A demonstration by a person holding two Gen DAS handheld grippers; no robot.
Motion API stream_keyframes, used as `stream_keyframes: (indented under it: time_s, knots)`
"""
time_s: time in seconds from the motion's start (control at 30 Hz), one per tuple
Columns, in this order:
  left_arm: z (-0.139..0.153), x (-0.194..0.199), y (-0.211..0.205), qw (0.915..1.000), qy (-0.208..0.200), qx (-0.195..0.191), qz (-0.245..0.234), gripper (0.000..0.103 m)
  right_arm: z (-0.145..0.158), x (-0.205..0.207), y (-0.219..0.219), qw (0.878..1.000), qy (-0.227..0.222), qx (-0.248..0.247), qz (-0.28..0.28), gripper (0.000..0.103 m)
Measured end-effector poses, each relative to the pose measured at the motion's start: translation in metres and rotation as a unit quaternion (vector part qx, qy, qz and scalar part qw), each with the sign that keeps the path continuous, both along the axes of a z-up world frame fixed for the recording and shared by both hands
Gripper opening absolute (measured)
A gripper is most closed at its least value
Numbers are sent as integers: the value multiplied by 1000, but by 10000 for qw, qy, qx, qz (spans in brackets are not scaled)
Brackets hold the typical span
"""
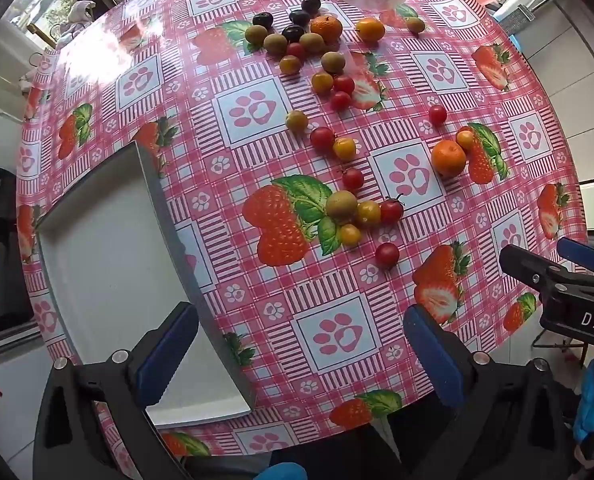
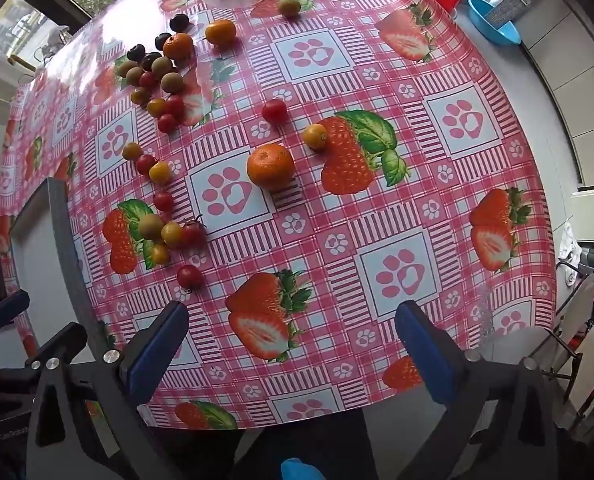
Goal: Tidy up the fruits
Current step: 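Move both tools over the scattered fruit on the tablecloth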
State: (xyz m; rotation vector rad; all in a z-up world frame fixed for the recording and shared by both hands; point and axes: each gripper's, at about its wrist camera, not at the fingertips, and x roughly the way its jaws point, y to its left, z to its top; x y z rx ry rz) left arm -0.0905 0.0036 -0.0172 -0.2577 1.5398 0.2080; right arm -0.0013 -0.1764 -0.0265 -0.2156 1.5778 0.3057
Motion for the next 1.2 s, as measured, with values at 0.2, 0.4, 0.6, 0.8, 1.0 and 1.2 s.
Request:
stream_keyframes:
  time_s: [0.2,0.4,0.6,0.8,1.0,1.2]
  knots:
    - [-4,0,2,10000,88,-5,40,103,-1,-4,-1,10000,57,30,-26,103]
    - [-7,-3,2,9999,140,-22,84,103,-2,-4,-1,9999,79,19,-73,103]
    - [-10,-1,5,9997,199,-29,134,103,-4,-3,-4,9998,185,7,-107,103]
    - [-12,-2,5,9996,228,12,146,103,-6,-2,-5,9998,152,37,-125,103]
    - [-15,1,9,9995,251,58,177,103,-9,-2,-6,9998,115,103,-155,103]
    - [-18,5,11,9994,256,118,176,103,-11,-1,-8,9997,129,35,-194,103]
